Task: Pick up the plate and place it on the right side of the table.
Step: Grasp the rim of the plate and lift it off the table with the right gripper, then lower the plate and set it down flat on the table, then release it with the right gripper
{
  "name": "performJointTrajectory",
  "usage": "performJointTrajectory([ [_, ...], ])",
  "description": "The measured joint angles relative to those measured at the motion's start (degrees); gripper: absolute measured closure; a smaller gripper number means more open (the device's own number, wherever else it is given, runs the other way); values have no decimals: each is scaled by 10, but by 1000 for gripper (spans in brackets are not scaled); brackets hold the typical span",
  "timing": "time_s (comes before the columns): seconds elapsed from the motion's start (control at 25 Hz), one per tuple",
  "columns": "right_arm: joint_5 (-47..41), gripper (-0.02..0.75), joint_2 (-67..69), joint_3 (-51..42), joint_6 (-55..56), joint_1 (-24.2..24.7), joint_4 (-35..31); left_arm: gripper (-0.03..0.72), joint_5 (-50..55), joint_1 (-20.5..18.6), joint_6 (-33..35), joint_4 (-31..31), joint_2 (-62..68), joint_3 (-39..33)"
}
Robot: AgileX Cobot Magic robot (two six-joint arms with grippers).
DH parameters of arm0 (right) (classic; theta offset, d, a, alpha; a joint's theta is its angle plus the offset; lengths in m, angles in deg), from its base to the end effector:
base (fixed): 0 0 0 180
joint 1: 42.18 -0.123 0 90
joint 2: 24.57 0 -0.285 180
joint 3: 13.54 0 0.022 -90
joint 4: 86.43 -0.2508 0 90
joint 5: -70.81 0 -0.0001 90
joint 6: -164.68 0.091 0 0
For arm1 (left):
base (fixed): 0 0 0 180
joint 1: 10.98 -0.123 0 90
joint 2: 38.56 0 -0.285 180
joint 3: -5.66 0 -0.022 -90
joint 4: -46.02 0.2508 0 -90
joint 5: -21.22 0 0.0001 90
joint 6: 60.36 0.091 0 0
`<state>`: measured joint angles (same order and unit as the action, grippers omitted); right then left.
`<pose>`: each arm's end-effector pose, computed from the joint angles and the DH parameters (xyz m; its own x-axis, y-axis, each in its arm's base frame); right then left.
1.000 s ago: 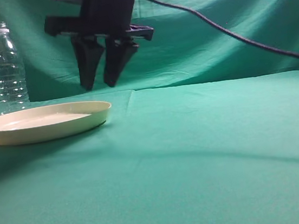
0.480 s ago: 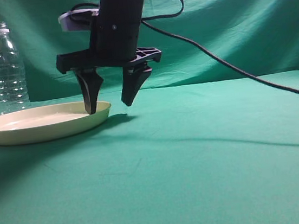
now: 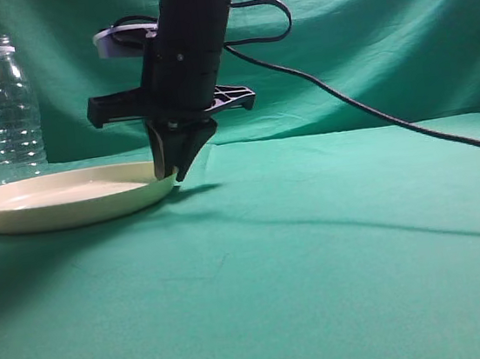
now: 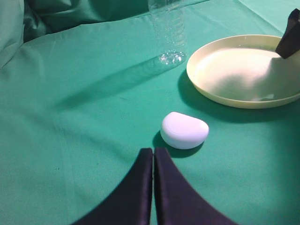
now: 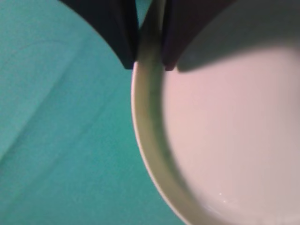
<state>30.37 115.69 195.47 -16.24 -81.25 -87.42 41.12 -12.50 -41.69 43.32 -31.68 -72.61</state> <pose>0.3906 0.3184 0.1547 -0.6816 -0.5571 -0.4743 -0.6363 0.7714 0.0085 0.0530 -0.0001 0.1766 -0.2521 0.2712 -0.9289 0.0614 0.9625 0.2643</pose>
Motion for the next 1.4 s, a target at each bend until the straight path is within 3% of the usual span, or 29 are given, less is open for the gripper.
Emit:
performJointTrajectory([
  [0.08, 0, 652, 0, 1, 3, 0, 0, 688, 0, 0, 0, 0, 0, 0],
  [0.28, 4, 667, -1, 5, 36, 0, 0, 688, 0, 0, 0, 0, 0, 0],
  [0.32, 0, 738, -5, 5, 43, 0, 1, 688, 0, 0, 0, 0, 0, 0],
  [0.8, -188, 738, -155, 43, 44, 19, 83, 688, 0, 0, 0, 0, 0, 0],
  [1.08, -275, 738, -247, 14, 24, 149, 83, 688, 0, 0, 0, 0, 0, 0],
  [1.4, -215, 738, -341, -206, 21, 328, 67, 688, 0, 0, 0, 0, 0, 0],
])
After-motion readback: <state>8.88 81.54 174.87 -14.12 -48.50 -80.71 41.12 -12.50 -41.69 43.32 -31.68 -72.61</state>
